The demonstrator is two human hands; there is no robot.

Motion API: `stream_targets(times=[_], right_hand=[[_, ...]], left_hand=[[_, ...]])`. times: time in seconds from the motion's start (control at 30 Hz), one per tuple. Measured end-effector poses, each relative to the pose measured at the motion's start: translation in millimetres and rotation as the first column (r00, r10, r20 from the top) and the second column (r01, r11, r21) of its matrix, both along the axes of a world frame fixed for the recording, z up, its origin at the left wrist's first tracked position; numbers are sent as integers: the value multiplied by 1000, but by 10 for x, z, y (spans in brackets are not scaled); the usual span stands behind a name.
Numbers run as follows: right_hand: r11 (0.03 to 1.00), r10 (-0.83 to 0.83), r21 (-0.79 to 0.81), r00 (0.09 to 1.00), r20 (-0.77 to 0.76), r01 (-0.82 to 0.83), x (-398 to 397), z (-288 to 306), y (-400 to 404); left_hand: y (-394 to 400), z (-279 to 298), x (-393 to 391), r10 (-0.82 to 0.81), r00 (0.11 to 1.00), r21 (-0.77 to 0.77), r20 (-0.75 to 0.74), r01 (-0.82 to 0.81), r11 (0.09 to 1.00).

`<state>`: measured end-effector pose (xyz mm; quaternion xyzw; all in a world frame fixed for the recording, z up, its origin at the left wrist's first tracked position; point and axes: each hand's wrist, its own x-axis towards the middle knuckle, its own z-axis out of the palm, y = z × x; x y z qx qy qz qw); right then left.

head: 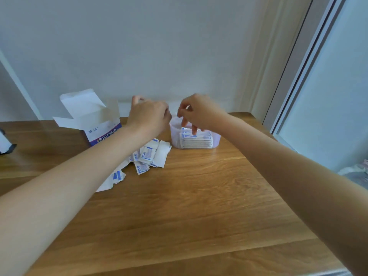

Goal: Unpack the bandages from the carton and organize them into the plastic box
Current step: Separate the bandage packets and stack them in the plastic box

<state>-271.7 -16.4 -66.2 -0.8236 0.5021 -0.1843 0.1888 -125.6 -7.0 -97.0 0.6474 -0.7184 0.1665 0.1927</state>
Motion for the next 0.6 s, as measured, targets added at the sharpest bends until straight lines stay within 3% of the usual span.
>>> stream_targets(times=[0.1, 0.2, 0.4, 0.6], right_hand=[[983, 168, 93, 982, -82, -160, 238, -280, 166], [973, 151, 196, 977, -149, -121, 456, -600, 211], [994, 86, 91, 958, -275, -64, 724, -843, 165], [993, 74, 113, 966, -249, -47, 812, -845, 148]], left_hand=[[220, -171, 307, 37, 999, 267, -40, -25, 963], [428, -340, 500, 25, 997, 492, -67, 11, 870], [531, -508, 770, -76, 993, 598, -85, 112, 794], [604, -508, 781, -163, 987, 638, -4, 128, 759]])
